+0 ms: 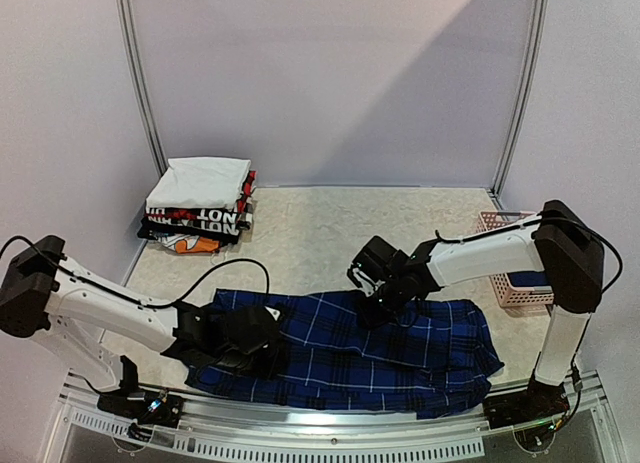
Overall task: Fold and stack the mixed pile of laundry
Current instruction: Rotate the rectangle-folded shirt at the corner of the board.
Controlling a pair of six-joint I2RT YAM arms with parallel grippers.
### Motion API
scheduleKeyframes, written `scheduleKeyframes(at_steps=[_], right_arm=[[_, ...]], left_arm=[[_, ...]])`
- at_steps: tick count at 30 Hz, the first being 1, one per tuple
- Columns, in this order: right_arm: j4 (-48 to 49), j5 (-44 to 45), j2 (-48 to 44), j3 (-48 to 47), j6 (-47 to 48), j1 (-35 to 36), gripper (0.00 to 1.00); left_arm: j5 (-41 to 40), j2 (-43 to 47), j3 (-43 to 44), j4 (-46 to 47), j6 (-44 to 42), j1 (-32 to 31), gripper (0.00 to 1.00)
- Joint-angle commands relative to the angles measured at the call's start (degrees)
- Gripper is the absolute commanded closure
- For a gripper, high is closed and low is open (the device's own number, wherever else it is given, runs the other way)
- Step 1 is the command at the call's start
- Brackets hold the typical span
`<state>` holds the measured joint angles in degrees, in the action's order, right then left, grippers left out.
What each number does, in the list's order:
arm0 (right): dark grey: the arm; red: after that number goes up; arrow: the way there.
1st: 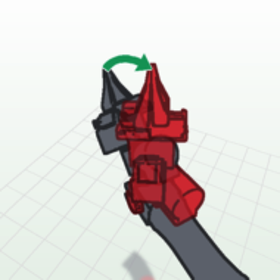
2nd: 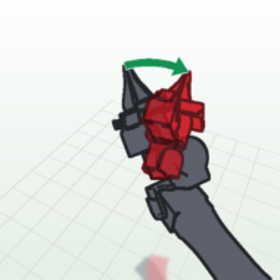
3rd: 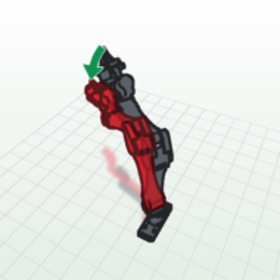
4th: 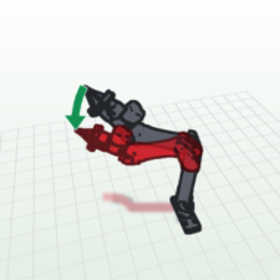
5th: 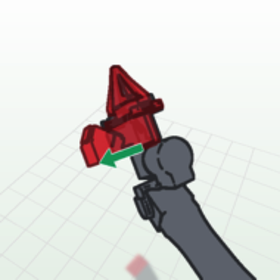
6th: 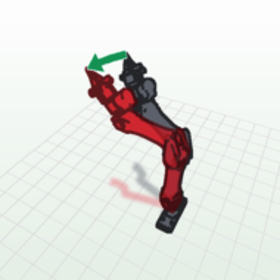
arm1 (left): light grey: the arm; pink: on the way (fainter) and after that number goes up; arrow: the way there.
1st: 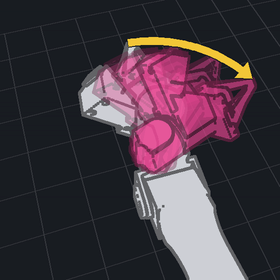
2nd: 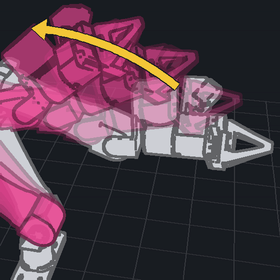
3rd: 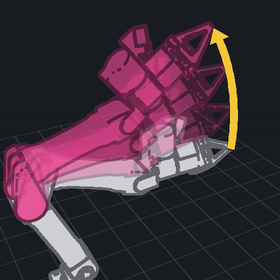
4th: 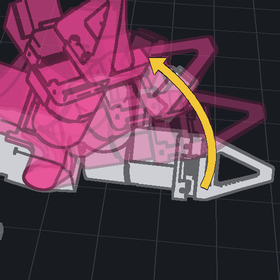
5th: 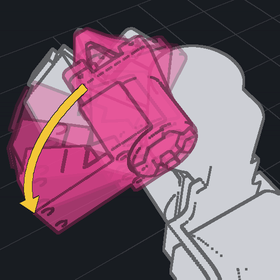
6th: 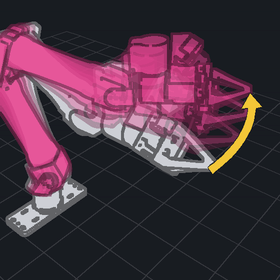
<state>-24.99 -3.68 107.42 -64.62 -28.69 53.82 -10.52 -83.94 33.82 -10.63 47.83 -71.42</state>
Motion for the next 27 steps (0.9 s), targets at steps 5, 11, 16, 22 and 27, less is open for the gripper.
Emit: scheduleKeyframes(at_steps=[5,11,16,22,27], right_arm=[[-2.6,7.2,0.0,7.5,-4.5,-1.4,0.81],[-3.3,10.0,-4.8,12.2,-6.9,-2.5,0.81],[-2.6,9.8,-7.6,15.2,-8.2,-2.8,0.81],[0.8,3.2,-9.4,16.6,-8.9,-2.8,0.8],[1.7,1.0,-12.3,17.1,-10.0,-2.8,0.8]], left_arm=[[0.4,-8.7,-0.7,2.2,-2.0,3.6,0.68],[-2.5,-12.6,3.3,-2.4,-6.7,8.2,0.68],[0.5,-17.5,7.2,-1.5,-11.4,15.4,0.68],[0.9,-26.3,17.7,-5.3,-16.2,21.3,0.7],[0.8,-30.3,27.0,-10.3,-19.8,25.6,0.71]])
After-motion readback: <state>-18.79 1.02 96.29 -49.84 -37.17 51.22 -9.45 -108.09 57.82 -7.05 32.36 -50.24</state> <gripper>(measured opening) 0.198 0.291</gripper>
